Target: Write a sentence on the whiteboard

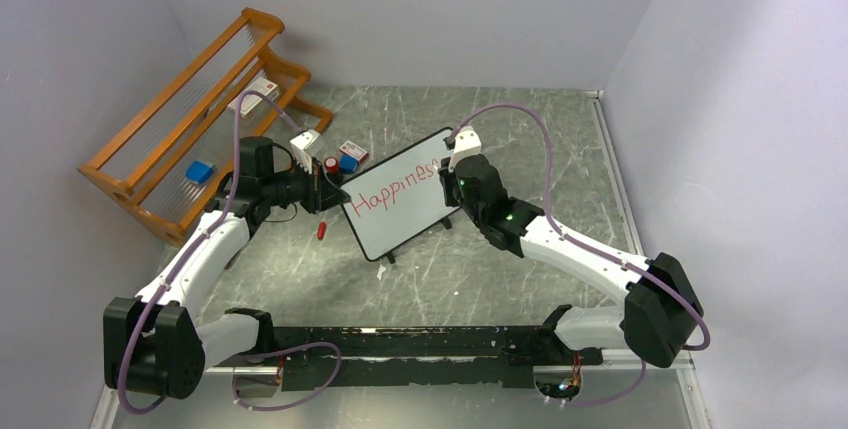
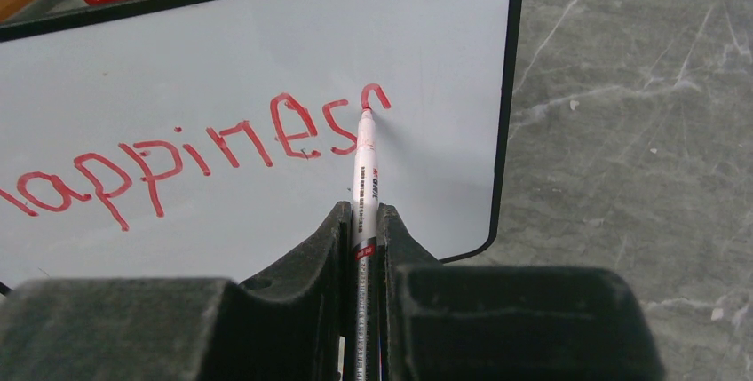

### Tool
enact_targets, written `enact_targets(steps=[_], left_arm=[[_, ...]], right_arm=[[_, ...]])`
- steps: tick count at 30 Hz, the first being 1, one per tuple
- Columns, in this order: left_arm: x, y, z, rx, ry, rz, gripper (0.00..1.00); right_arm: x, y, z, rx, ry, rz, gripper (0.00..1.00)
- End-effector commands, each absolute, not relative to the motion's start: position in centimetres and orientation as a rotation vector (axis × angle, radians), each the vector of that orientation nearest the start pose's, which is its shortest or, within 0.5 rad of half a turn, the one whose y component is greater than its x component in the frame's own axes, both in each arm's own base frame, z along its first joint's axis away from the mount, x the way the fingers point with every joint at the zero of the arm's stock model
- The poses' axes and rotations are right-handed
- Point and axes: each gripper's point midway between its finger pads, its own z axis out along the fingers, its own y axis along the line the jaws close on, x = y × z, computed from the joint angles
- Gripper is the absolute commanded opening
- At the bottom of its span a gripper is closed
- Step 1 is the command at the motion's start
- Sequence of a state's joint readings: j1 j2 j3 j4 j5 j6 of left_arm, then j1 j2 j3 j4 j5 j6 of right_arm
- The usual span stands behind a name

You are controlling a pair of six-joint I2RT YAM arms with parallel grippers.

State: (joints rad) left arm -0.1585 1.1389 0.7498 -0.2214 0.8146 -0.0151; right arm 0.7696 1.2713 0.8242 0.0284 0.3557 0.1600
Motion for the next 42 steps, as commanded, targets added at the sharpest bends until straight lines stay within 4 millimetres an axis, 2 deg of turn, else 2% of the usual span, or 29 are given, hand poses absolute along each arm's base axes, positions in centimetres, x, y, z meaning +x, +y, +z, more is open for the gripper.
enact_targets(steps=[1, 14, 16, 24, 32, 35, 42], left_arm=[[26.7, -16.0, 14.1, 0.645, 2.123, -0.879, 0.05], [26.7, -16.0, 14.2, 0.647, 2.119, -0.879, 0.05], [26.7, -16.0, 14.2, 0.647, 2.119, -0.878, 0.05], [26.7, -16.0, 14.2, 0.645, 2.12, -0.879, 0.05], [26.7, -16.0, 14.3, 0.646, 2.117, -0.88, 0.05], [26.7, -16.0, 14.3, 0.645, 2.117, -0.88, 0.05], [26.7, -16.0, 14.4, 0.642, 2.114, -0.879, 0.05]], right_arm=[[31.7, 22.5, 16.4, -0.363, 1.976, 0.219, 0.0], [31.9, 21.7, 16.3, -0.322, 1.978, 0.186, 0.0], [31.5, 21.6, 15.8, -0.336, 1.999, 0.181, 0.0], [30.9, 22.2, 15.4, -0.358, 2.012, 0.236, 0.0], [30.9, 22.8, 16.2, -0.349, 1.993, 0.281, 0.0], [31.2, 23.3, 17.2, -0.335, 1.959, 0.308, 0.0], [31.1, 23.1, 17.9, -0.319, 1.946, 0.314, 0.0]])
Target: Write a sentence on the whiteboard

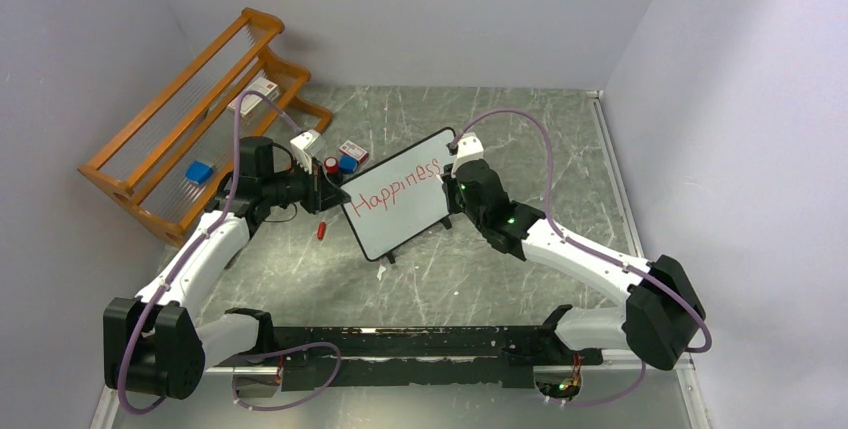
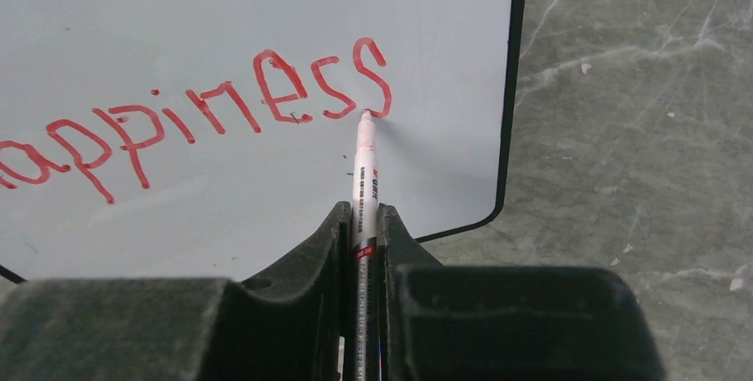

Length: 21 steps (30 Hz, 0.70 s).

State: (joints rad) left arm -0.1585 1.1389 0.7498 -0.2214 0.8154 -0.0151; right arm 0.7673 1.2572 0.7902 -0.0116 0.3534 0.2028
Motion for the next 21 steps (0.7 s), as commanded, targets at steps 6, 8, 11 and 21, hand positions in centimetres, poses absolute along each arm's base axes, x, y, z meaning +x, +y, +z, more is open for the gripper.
enact_targets(steps=[6, 8, 11, 21], left_arm=[[26.7, -15.8, 14.2, 0.628, 2.126, -0.869, 0.05], [26.8, -15.8, 14.4, 0.627, 2.124, -0.865, 0.05], [26.8, -15.8, 14.3, 0.618, 2.129, -0.862, 0.05], [26.6, -15.5, 14.4, 0.574, 2.146, -0.849, 0.05]], right_arm=[[30.6, 22.4, 18.9, -0.3, 1.926, 0.32, 0.0], [30.1, 21.8, 18.9, -0.301, 1.937, 0.31, 0.0], [29.5, 21.5, 19.0, -0.303, 1.941, 0.32, 0.0], [27.0, 22.0, 18.9, -0.342, 1.945, 0.334, 0.0]])
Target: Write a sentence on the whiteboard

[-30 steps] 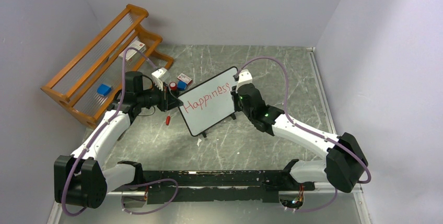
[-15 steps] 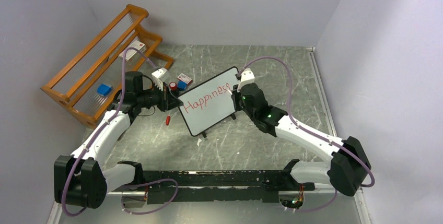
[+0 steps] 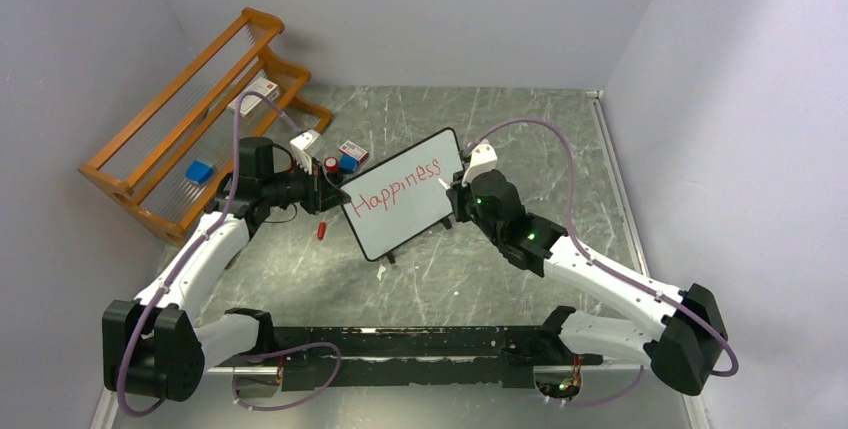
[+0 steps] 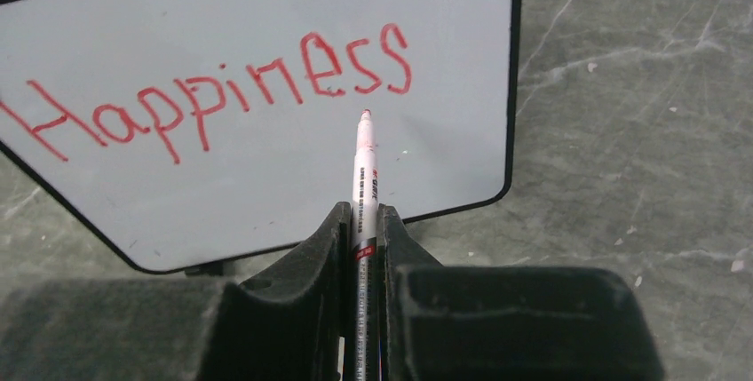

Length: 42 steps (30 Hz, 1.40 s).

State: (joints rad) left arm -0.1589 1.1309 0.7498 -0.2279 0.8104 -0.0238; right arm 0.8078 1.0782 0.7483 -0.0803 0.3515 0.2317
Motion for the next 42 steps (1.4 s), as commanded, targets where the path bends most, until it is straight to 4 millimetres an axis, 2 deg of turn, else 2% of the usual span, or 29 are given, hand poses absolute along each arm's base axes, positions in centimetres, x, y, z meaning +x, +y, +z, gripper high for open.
enact_targets(steps=[1, 14, 20, 25, 30, 42], left_arm=[[26.6, -15.5, 14.4, 0.568, 2.148, -0.85, 0.05], [26.6, -15.3, 14.7, 0.538, 2.145, -0.837, 0.05], [26.6, -15.4, 14.5, 0.492, 2.174, -0.86, 0.05], [26.6, -15.4, 14.2, 0.483, 2.191, -0.862, 0.05], [26.7, -15.2, 14.1, 0.476, 2.195, -0.849, 0.05], [26.8, -15.2, 13.6, 0.473, 2.217, -0.85, 0.05]], right_arm=[[26.7, 22.0, 18.9, -0.347, 1.942, 0.328, 0.0], [21.9, 25.3, 16.7, -0.428, 1.937, 0.319, 0.0], [20.1, 28.1, 16.2, -0.469, 1.914, 0.334, 0.0], [19.4, 30.8, 15.6, -0.518, 1.897, 0.322, 0.0], [19.1, 33.4, 16.3, -0.541, 1.857, 0.359, 0.0], [19.3, 36.7, 16.9, -0.585, 1.819, 0.402, 0.0]])
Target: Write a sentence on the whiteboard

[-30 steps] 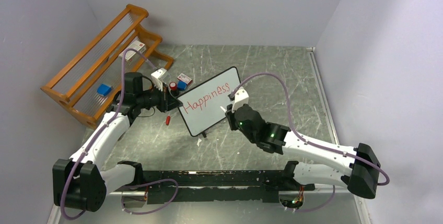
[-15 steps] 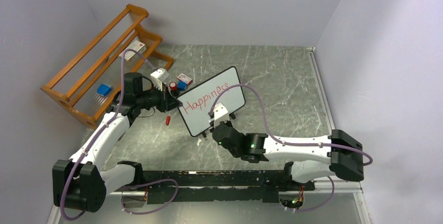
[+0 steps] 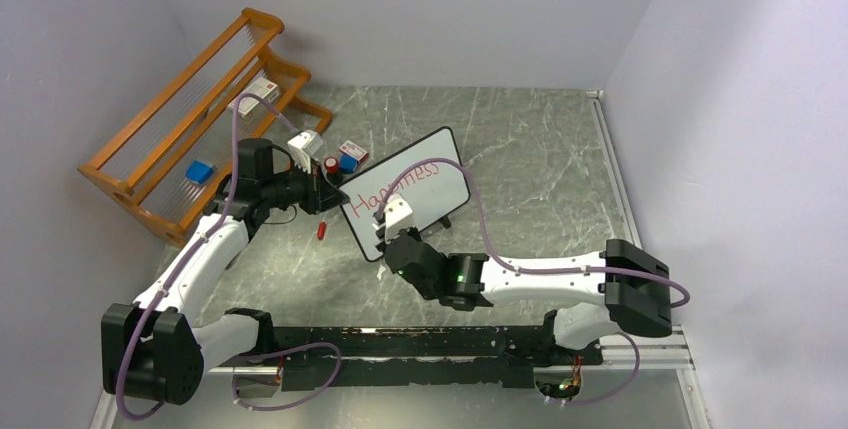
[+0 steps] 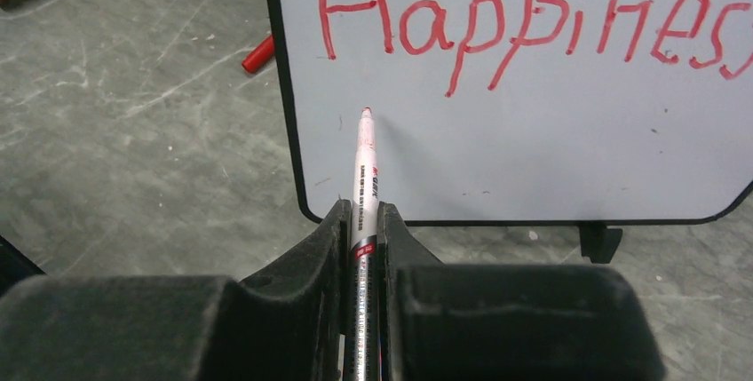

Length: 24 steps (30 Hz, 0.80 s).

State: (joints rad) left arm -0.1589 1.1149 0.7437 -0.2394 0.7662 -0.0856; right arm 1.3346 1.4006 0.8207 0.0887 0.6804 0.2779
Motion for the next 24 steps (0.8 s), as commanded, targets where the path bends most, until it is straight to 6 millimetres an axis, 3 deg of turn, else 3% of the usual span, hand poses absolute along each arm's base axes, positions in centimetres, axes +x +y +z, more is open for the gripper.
enact_targets(steps=[1, 12, 24], left_arm=[[26.8, -15.2, 13.6, 0.474, 2.218, -0.849, 0.05], [26.8, -15.2, 13.7, 0.474, 2.214, -0.854, 0.05], [26.8, -15.3, 14.0, 0.484, 2.201, -0.861, 0.05]], right_arm=[[19.2, 36.9, 17.0, -0.588, 1.819, 0.406, 0.0], [19.3, 38.3, 15.4, -0.643, 1.853, 0.371, 0.0], [19.7, 38.1, 14.0, -0.645, 1.894, 0.294, 0.0]])
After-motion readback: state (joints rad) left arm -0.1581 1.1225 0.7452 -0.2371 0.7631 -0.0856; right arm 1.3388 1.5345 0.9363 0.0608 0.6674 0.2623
